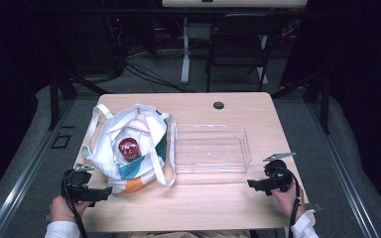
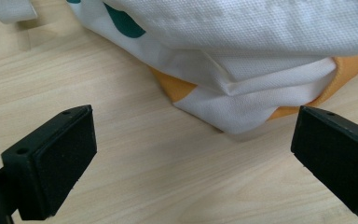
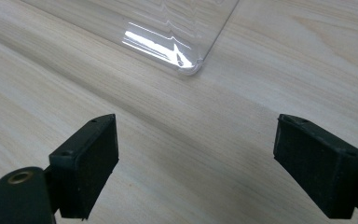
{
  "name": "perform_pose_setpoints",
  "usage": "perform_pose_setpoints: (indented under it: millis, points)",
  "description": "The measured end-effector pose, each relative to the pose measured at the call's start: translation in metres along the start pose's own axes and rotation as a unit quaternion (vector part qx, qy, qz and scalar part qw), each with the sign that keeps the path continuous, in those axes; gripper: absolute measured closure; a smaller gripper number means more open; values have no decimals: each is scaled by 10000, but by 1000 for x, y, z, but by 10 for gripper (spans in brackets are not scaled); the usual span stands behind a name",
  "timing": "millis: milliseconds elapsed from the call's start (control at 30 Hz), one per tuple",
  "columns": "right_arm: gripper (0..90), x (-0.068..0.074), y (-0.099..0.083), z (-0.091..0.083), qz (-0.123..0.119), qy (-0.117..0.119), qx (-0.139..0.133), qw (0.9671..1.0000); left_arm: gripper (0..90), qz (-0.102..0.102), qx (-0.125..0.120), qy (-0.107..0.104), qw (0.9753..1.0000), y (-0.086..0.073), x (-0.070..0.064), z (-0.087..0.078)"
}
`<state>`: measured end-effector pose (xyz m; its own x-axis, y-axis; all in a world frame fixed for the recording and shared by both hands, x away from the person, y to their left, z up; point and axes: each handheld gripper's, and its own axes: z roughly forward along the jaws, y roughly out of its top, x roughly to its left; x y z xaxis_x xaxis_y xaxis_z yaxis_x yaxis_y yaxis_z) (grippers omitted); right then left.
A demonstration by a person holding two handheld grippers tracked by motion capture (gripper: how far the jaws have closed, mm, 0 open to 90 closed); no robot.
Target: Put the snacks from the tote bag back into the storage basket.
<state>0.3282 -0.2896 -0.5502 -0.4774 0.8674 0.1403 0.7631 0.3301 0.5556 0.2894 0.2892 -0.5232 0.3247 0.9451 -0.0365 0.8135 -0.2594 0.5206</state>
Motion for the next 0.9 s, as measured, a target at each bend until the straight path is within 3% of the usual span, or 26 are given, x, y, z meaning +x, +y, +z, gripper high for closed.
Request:
perform_pose_setpoints:
  millis: [367, 900]
  points:
    - [134, 1, -2, -1, -46, -24, 53, 10000, 1, 42, 11, -82, 10000, 2, -2, 2]
    - [128, 5, 8, 10, -174, -19, 40, 9998, 1, 37, -31, 13, 10000, -4, 4, -2]
